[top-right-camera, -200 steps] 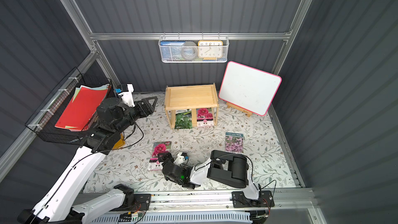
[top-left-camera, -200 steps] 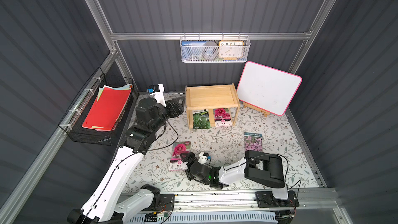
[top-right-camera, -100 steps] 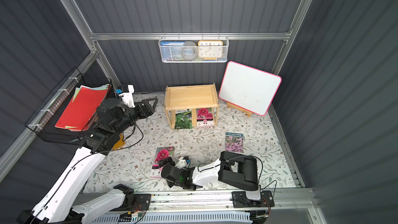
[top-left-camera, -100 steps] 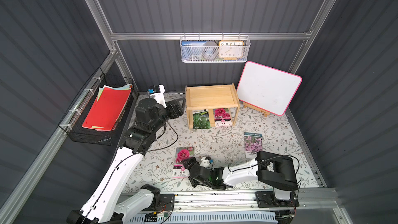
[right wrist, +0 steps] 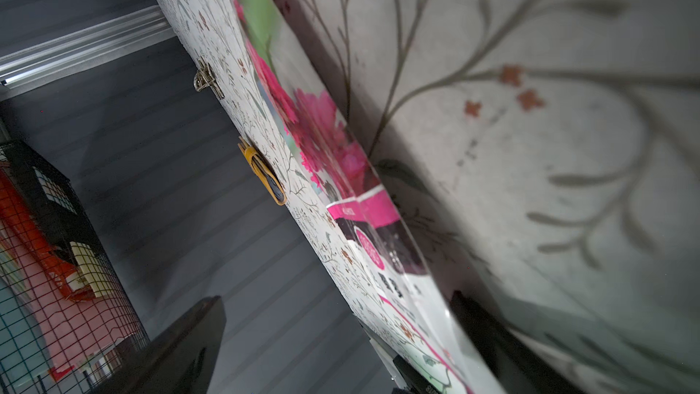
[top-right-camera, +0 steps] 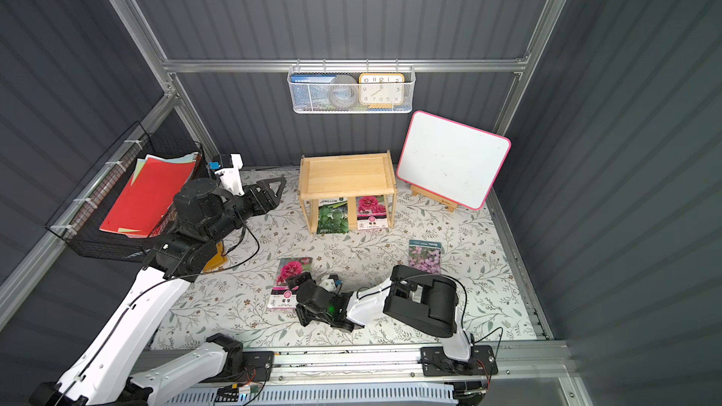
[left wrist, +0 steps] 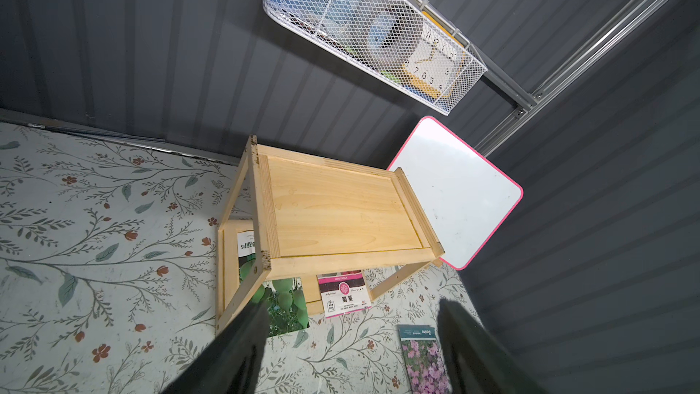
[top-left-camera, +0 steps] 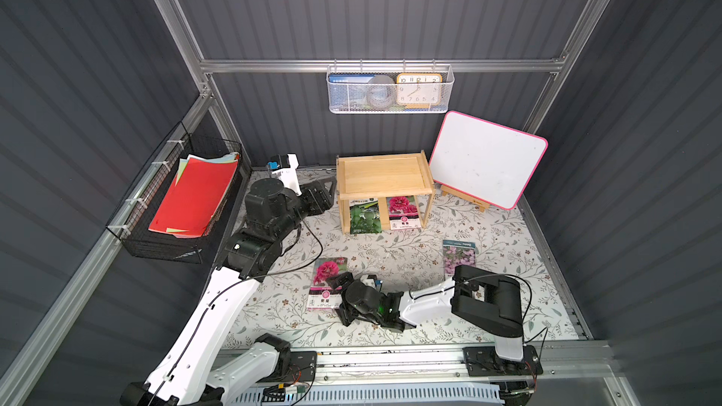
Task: Take the seed bag off the shelf
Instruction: Place the seed packet at the center of the board.
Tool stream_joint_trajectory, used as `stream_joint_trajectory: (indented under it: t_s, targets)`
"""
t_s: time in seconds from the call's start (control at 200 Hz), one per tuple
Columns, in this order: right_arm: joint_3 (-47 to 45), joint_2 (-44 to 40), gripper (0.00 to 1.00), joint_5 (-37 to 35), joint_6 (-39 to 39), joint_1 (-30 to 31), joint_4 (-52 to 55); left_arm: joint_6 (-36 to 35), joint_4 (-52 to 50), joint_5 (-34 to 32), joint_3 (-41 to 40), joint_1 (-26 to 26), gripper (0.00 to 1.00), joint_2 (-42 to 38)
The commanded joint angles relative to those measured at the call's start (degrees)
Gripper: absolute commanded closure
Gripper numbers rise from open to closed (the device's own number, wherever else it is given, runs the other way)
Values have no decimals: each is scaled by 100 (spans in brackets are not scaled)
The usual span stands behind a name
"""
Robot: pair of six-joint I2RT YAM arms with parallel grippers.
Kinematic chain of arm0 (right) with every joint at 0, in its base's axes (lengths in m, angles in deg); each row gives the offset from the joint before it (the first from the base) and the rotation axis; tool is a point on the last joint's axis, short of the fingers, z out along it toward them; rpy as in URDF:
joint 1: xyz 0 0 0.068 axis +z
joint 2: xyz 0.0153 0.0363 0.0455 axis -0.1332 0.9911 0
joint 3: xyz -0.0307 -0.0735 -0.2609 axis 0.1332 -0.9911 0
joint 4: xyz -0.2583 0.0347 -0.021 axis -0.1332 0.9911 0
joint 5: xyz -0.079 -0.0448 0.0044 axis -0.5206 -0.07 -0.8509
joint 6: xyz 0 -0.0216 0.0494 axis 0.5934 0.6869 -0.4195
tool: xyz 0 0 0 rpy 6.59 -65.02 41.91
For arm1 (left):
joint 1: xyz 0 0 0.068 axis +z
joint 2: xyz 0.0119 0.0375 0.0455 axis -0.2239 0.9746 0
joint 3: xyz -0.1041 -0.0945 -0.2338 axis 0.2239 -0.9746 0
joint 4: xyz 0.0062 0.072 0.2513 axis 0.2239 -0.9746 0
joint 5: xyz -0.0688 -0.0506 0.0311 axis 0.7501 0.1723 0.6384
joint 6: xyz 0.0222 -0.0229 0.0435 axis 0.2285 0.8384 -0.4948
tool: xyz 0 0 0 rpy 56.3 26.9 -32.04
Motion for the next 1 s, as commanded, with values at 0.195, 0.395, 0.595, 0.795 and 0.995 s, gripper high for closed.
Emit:
stream_joint_trajectory:
  t_s: [0.195,0.395,0.595,0.795,0.995]
  targets:
    - [-221,120,1,275,-414,-106,1399,-135,-27,57,-13,-22,23,105]
    - [-90,-232,1,420,-650,-111,2377,-133,-158,48,86,-22,22,126]
    - [89,-616,1,473,-649,-103,3310,-136,-296,57,230,-20,22,119]
    - [218,-424,1,810,-304,-271,2827,-143,-329,49,253,-21,21,105]
    - [346,129,1,1490,-235,-414,1949,-161,-396,89,172,-20,21,82]
